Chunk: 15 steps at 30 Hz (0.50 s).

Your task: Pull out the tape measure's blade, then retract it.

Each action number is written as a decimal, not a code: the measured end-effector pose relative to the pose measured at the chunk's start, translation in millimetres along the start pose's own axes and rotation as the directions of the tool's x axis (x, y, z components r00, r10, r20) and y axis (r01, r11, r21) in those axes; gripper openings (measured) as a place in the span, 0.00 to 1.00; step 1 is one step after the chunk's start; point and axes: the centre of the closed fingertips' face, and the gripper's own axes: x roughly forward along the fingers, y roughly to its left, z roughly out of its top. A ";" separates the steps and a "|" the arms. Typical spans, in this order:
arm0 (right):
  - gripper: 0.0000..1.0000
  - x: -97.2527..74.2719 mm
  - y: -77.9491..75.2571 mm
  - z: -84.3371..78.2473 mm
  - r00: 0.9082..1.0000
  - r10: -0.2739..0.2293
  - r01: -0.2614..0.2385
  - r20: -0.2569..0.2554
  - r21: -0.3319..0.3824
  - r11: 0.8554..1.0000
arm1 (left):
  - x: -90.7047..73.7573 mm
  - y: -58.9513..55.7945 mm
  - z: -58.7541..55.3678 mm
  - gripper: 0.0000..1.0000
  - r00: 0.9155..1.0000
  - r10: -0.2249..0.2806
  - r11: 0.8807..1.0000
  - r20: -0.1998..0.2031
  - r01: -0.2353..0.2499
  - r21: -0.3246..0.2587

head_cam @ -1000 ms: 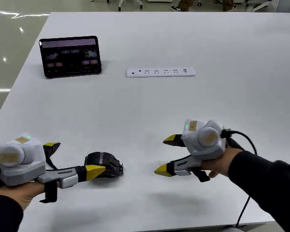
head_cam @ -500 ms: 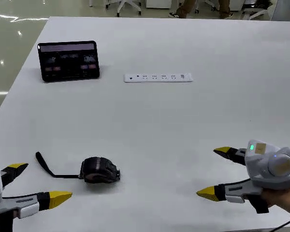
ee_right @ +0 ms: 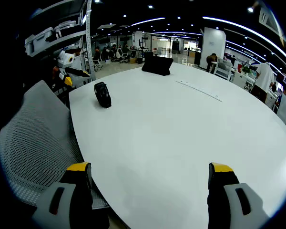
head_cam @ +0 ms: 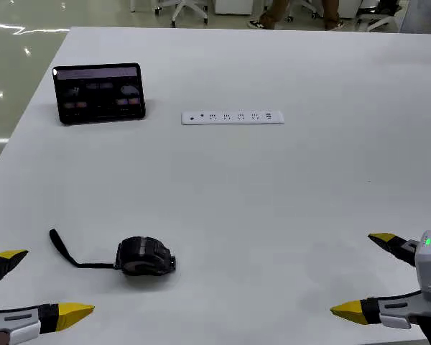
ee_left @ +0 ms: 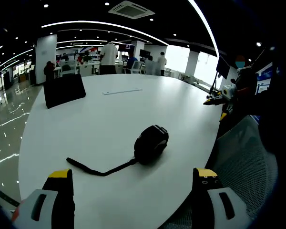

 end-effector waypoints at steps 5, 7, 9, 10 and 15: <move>0.98 1.6 -2.0 3.6 1.000 -0.011 0.011 0.001 0.008 1.000 | -4.0 6.0 -4.9 1.00 1.000 0.022 1.000 0.004 -0.022 -0.010; 0.98 3.4 -0.4 4.3 1.000 -0.006 0.006 -0.002 -0.004 1.000 | -5.5 5.0 -3.5 1.00 1.000 0.018 1.000 0.012 -0.018 -0.025; 0.98 4.5 2.4 5.8 1.000 0.001 -0.001 -0.002 -0.005 1.000 | -5.9 3.7 -3.8 1.00 1.000 0.011 1.000 0.010 -0.011 -0.024; 0.98 5.2 3.5 6.1 1.000 0.003 -0.003 -0.004 -0.006 1.000 | -6.2 3.4 -4.1 1.00 1.000 0.011 1.000 0.009 -0.011 -0.023; 0.99 2.6 1.8 3.2 1.000 0.004 -0.004 -0.007 -0.008 1.000 | -5.9 4.3 -4.8 1.00 1.000 0.009 1.000 0.002 -0.009 -0.014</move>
